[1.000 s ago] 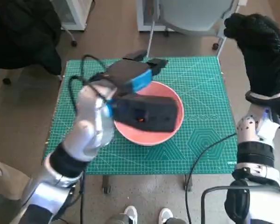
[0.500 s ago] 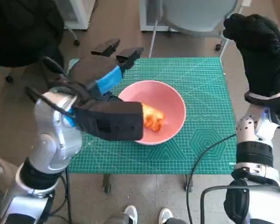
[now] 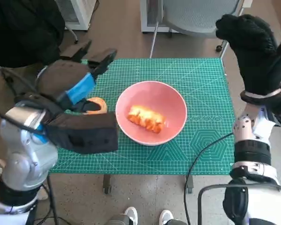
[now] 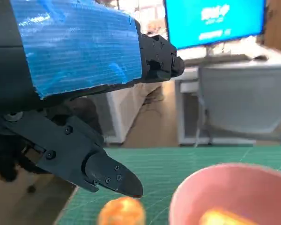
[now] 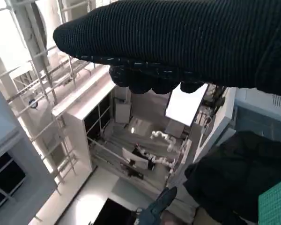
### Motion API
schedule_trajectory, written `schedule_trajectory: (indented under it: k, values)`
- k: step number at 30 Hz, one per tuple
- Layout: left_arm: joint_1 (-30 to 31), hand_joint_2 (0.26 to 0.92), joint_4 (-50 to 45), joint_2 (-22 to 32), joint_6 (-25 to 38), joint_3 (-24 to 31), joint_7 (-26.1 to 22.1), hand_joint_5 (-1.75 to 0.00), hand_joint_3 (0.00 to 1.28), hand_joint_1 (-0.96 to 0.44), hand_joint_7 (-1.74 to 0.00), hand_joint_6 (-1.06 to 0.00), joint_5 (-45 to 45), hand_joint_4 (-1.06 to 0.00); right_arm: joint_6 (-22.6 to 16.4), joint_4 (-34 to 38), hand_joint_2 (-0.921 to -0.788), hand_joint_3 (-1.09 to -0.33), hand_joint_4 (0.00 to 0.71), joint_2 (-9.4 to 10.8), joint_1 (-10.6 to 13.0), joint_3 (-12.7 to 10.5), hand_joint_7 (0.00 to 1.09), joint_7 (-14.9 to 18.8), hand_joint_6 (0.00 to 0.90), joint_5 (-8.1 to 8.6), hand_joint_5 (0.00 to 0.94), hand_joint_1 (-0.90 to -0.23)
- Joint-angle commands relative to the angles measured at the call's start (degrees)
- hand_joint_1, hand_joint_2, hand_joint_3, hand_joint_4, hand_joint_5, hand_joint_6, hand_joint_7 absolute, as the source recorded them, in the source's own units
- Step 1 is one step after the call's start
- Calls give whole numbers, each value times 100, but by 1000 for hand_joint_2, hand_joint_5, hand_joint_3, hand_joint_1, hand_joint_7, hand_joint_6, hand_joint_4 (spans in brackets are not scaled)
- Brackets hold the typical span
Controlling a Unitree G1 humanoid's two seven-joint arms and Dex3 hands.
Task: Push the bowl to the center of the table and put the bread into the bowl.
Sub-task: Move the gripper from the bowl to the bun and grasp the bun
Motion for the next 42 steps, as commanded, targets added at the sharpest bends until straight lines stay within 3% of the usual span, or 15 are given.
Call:
schedule_trajectory:
  k: [1, 14, 30, 42]
  values:
    - [35, 730, -51, 45, 133, 33, -217, 0, 0, -419, -21, -225, 122, -11, 28, 134, -921, -750, 227, 70, 4, 3, 0, 79, 296, -10, 3, -769]
    - [95, 712, 181, -32, 416, 39, -419, 1, 0, -381, -10, -228, 239, 1, 76, 180, -921, -752, 231, 33, -50, 5, 0, 162, 297, -14, 3, -774]
    - [127, 706, 915, -226, 358, -145, 8, -4, 0, -243, -7, -237, 225, -11, 141, 208, -921, -743, 232, -35, -48, -23, 0, 237, 296, -14, 2, -775]
    - [-223, 712, 2158, -465, 506, -499, 164, 0, 3, -2, -1, -236, 341, -4, 122, 163, -921, -741, 238, -68, -31, -12, 0, 185, 294, -51, 4, -772]
